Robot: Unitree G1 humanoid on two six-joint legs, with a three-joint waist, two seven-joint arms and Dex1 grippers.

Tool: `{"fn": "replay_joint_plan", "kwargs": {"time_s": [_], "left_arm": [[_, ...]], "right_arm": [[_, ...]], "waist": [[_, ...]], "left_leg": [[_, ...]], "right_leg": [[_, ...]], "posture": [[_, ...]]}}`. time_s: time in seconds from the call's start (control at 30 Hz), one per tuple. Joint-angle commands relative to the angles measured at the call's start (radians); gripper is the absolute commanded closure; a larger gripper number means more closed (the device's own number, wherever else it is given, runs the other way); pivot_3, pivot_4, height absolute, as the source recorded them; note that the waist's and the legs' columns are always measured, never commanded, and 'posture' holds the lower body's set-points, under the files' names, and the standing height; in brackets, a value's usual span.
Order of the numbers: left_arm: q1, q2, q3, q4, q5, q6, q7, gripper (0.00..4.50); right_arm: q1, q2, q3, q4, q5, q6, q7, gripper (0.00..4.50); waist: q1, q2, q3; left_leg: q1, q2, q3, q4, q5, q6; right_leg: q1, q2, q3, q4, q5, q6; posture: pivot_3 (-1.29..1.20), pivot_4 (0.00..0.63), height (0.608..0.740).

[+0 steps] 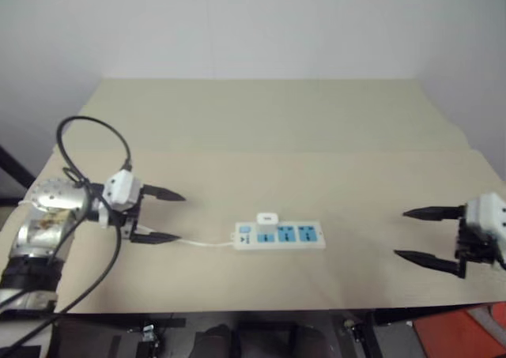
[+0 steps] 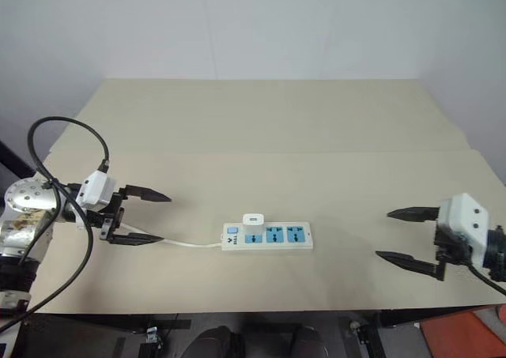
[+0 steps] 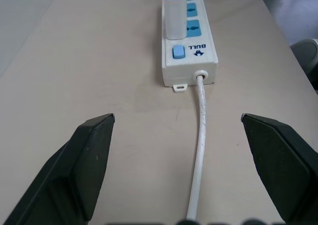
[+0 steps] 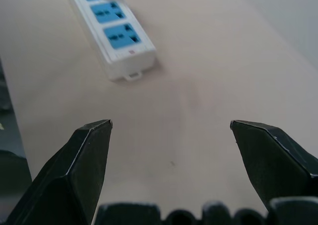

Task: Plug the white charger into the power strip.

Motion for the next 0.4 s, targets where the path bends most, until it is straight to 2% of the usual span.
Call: {"fn": "replay_joint_plan", "kwargs": {"time_s": [0.03, 0.23, 0.4], "left_arm": [[0.037, 0.038, 0.050, -0.091, -0.041, 0.039, -0.001, 0.07], [0.091, 0.050, 0.061, -0.153, -0.051, 0.070, 0.019, 0.07], [0.098, 0.049, 0.064, -0.172, -0.053, 0.087, 0.033, 0.07]], "right_arm": [[0.043, -0.021, -0.111, -0.025, 0.003, -0.015, 0.009, 0.00], [0.126, 0.022, -0.137, -0.083, -0.001, -0.003, -0.017, 0.00], [0.132, 0.028, -0.115, -0.122, 0.007, 0.018, -0.044, 0.00]], "waist": [[0.001, 0.000, 0.001], [0.004, -0.001, 0.002], [0.006, -0.001, 0.002]], "left_leg": [[0.000, 0.000, 0.000, 0.000, 0.000, 0.000], [0.000, 0.000, 0.000, 0.000, 0.000, 0.000], [0.000, 0.000, 0.000, 0.001, 0.000, 0.000]], "right_leg": [[0.000, 0.000, 0.000, 0.000, 0.000, 0.000], [0.000, 0.000, 0.000, 0.000, 0.000, 0.000], [0.001, 0.000, 0.000, 0.000, 0.000, 0.000]], "posture": [[0.00, 0.150, 0.740], [0.00, 0.150, 0.740], [0.00, 0.150, 0.740]]}}
